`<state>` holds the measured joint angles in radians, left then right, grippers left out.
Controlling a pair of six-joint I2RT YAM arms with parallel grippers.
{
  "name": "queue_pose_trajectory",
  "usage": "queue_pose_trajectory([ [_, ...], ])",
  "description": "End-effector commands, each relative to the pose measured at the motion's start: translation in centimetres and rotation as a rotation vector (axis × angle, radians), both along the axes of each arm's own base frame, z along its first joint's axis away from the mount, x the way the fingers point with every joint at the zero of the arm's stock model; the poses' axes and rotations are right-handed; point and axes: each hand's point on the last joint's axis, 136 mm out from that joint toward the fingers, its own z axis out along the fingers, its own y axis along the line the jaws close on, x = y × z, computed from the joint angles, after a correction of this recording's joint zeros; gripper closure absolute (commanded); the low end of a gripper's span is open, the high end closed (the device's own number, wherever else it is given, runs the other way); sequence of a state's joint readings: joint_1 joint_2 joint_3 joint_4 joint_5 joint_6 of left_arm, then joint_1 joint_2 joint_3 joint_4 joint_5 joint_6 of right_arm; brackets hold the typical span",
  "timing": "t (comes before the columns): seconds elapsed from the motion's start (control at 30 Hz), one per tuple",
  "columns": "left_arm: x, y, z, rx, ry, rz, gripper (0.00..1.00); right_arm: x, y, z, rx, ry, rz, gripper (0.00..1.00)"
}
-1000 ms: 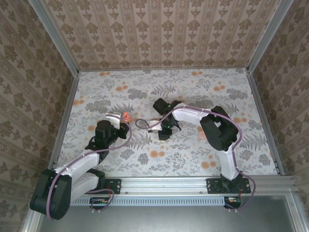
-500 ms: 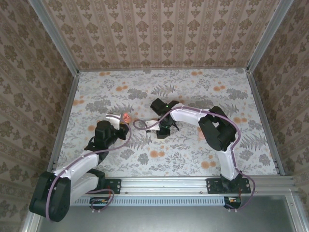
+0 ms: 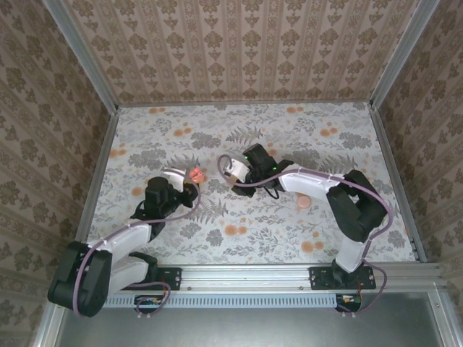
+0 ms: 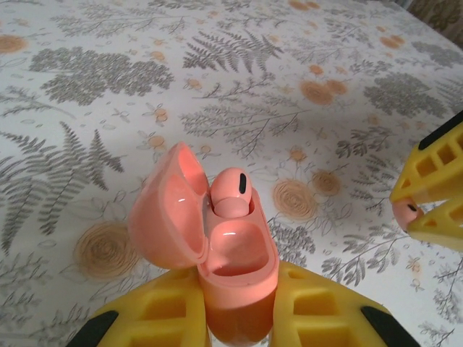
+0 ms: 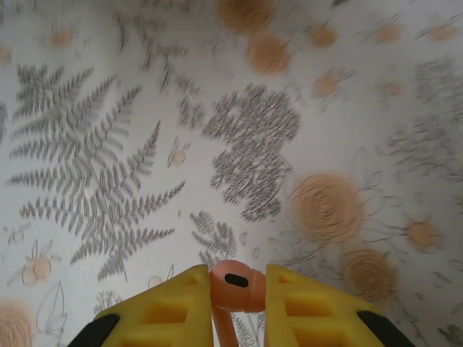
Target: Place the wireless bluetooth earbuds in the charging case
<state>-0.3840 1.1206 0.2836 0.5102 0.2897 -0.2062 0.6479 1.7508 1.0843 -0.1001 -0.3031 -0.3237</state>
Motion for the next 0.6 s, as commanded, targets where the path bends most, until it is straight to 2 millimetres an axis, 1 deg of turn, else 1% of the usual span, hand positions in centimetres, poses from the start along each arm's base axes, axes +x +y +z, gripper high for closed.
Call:
queue_pose_trajectory([
  [0.0,1.4,-2.4,4.0,-0.087,-0.104,-0.073,0.85,2.5,0.7,5.7,0.299,-0.059,-0.158,0.82],
  [0.07,1.9,-3.6,4.6,-0.100,-0.118,-0.107,0.85,3.3,0.1,7.4,0.404,-0.077,-0.225,0.82],
  [0.13,2.4,-4.8,5.5,-0.123,-0.140,-0.147,0.85,4.0,-0.4,9.1,0.492,-0.101,-0.275,0.81],
  [0.27,3.4,-7.0,7.4,-0.161,-0.175,-0.213,0.85,4.6,-0.6,12.2,0.618,-0.150,-0.297,0.82],
  [0.4,4.6,-8.2,9.0,-0.179,-0.205,-0.253,0.85,4.8,-1.2,14.4,0.701,-0.194,-0.305,0.82],
  [0.43,4.0,-9.4,9.3,-0.188,-0.207,-0.290,0.85,4.8,-1.3,14.9,0.721,-0.205,-0.303,0.82],
  [0.57,4.8,-10.4,9.9,-0.195,-0.215,-0.324,0.85,4.7,-2.1,16.9,0.779,-0.257,-0.309,0.81],
])
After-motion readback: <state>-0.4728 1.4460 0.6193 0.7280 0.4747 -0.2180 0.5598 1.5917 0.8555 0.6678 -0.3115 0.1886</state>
